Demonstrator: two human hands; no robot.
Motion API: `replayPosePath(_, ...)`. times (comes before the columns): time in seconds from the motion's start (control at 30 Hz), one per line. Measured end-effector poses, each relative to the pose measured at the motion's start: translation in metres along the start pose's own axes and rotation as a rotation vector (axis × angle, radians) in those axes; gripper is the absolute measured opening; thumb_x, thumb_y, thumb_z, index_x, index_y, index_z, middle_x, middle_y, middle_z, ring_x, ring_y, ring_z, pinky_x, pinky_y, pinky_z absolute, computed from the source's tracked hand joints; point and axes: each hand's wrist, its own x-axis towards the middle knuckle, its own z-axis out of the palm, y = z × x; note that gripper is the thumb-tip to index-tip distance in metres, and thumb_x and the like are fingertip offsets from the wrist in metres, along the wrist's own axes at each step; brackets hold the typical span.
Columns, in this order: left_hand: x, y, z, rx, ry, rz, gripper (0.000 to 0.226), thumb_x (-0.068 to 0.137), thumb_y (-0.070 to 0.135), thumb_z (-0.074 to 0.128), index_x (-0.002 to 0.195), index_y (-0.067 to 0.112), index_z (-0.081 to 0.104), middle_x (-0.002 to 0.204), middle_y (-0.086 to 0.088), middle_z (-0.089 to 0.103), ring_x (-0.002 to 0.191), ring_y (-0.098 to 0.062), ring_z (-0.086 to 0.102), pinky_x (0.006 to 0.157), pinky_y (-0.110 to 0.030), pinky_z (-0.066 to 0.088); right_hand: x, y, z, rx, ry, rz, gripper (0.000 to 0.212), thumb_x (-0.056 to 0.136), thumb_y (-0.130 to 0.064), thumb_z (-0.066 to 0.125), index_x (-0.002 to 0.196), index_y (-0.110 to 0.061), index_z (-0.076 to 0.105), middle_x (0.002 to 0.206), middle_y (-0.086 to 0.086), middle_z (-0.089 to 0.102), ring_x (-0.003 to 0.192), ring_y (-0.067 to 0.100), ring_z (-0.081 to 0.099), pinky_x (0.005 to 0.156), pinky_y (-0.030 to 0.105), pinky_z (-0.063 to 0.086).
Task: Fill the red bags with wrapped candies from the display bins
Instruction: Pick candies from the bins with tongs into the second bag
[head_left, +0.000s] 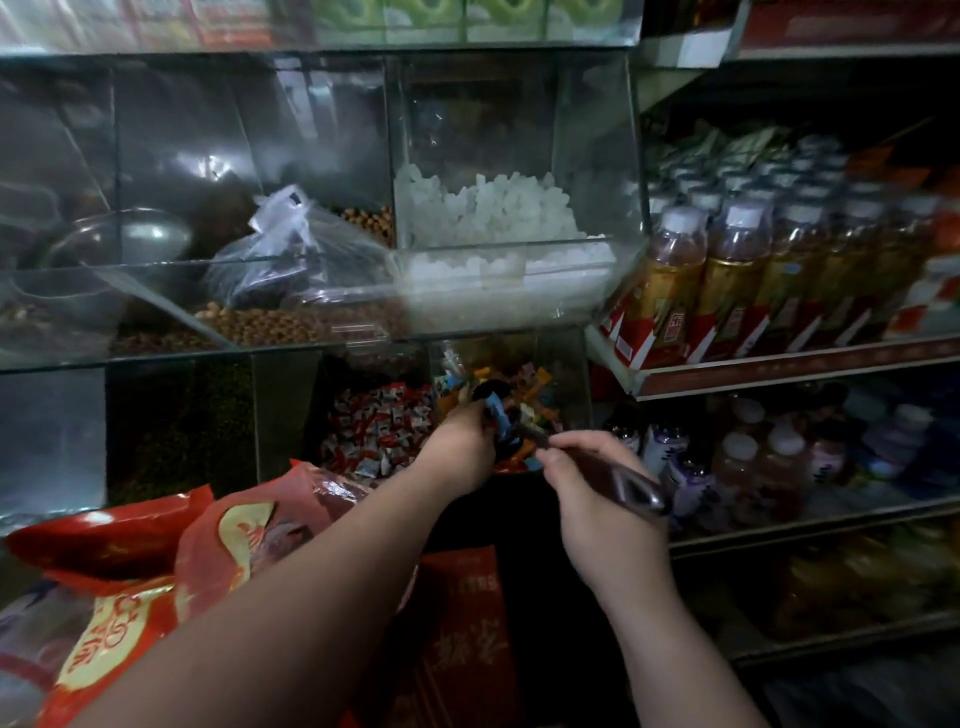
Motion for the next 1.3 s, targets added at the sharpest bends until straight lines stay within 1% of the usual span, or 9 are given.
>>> replayPosePath(0.1,0.001,0.0,0.006,0.007,-0.028,-0.07,0.049,0.1,0.016,0.052,0.148,0.01,0.042,0.15,-0.015,0.045,0.136,-0.031,0.045,0.108,-0.031,0.038,0.007,0.012,0.008,-0.148,-0.14,-0.052,0.02,0.093,-0.016,0.072,0.083,-0.033,0.072,0.081,-0.02,0.07,0.071,-0.008,0.065,0.054,0.002,0.042)
replayPosePath(0.33,-0.001,-0.007,0.004,-0.118,-0.02,-0.014,0.03,0.098,0.012,0.053,0.127,0.013,0.059,0.124,-0.011,0.065,0.113,-0.03,0.061,0.094,-0.034,0.05,0.029,0.026,0.005,-0.406,-0.298,-0.345,0.012,0.095,-0.005,0.067,0.099,-0.01,0.076,0.105,-0.009,0.065,0.101,-0.003,0.06,0.09,0.0,0.038)
replayPosePath(0.43,-0.003,-0.009,0.002,-0.246,0.017,-0.019,0.043,0.101,0.023,0.053,0.143,0.015,0.048,0.137,-0.009,0.059,0.123,-0.026,0.058,0.099,-0.029,0.046,0.015,0.021,-0.004,-0.336,-0.256,-0.465,0.012,0.094,-0.013,0.065,0.1,-0.013,0.076,0.116,-0.011,0.065,0.113,-0.007,0.06,0.101,0.004,0.039)
replayPosePath(0.63,-0.031,0.0,-0.013,-0.258,0.064,0.043,0.058,0.103,0.034,0.051,0.155,0.017,0.032,0.157,-0.005,0.039,0.141,-0.017,0.04,0.113,-0.024,0.03,-0.024,-0.022,-0.021,-0.102,-0.106,-0.375,0.01,0.091,-0.031,0.066,0.097,-0.03,0.074,0.097,-0.019,0.075,0.091,-0.001,0.073,0.077,0.007,0.051)
replayPosePath(0.77,-0.077,-0.001,-0.037,-0.203,0.117,0.084,0.055,0.101,0.038,0.053,0.152,0.027,0.039,0.131,0.008,0.062,0.098,0.008,0.054,0.073,-0.003,0.038,-0.045,-0.05,-0.032,-0.016,-0.078,-0.327,0.006,0.091,-0.035,0.07,0.093,-0.034,0.076,0.089,-0.014,0.079,0.086,0.004,0.077,0.074,0.022,0.061)
replayPosePath(0.9,-0.141,-0.033,-0.07,-0.31,0.299,0.084,0.04,0.097,0.039,0.059,0.137,0.038,0.056,0.136,0.026,0.053,0.123,0.008,0.048,0.099,-0.016,0.039,-0.066,-0.075,-0.029,0.13,-0.173,-0.262,0.029,0.095,-0.057,0.065,0.098,-0.032,0.077,0.093,-0.004,0.081,0.092,0.018,0.08,0.079,0.041,0.065)
replayPosePath(1.07,-0.212,-0.097,-0.095,-0.121,0.749,-0.069,0.016,0.09,0.03,0.067,0.105,0.036,0.067,0.12,0.018,0.058,0.115,0.0,0.053,0.097,-0.03,0.046,-0.09,-0.083,0.006,0.223,-0.407,-0.124,0.036,0.086,-0.058,0.073,0.096,-0.024,0.071,0.091,0.003,0.081,0.087,0.022,0.081,0.08,0.046,0.065)
replayPosePath(1.2,-0.227,-0.13,-0.087,0.042,0.672,-0.286,0.034,0.083,0.02,0.075,0.117,0.018,0.071,0.14,-0.008,0.05,0.132,-0.026,0.044,0.112,-0.042,0.034,-0.099,-0.077,0.039,-0.244,-0.568,-0.14,0.027,0.081,-0.058,0.068,0.092,-0.033,0.064,0.071,-0.013,0.071,0.059,-0.002,0.066,0.057,0.012,0.053)
replayPosePath(1.3,-0.225,-0.13,-0.079,-0.06,0.493,-0.331,0.053,0.086,0.018,0.069,0.138,0.02,0.058,0.149,-0.002,0.046,0.136,-0.021,0.044,0.111,-0.029,0.032,-0.094,-0.07,0.064,-0.338,-0.753,-0.119,0.012,0.095,-0.04,0.068,0.094,-0.031,0.062,0.071,-0.01,0.068,0.057,0.002,0.061,0.049,0.013,0.043)
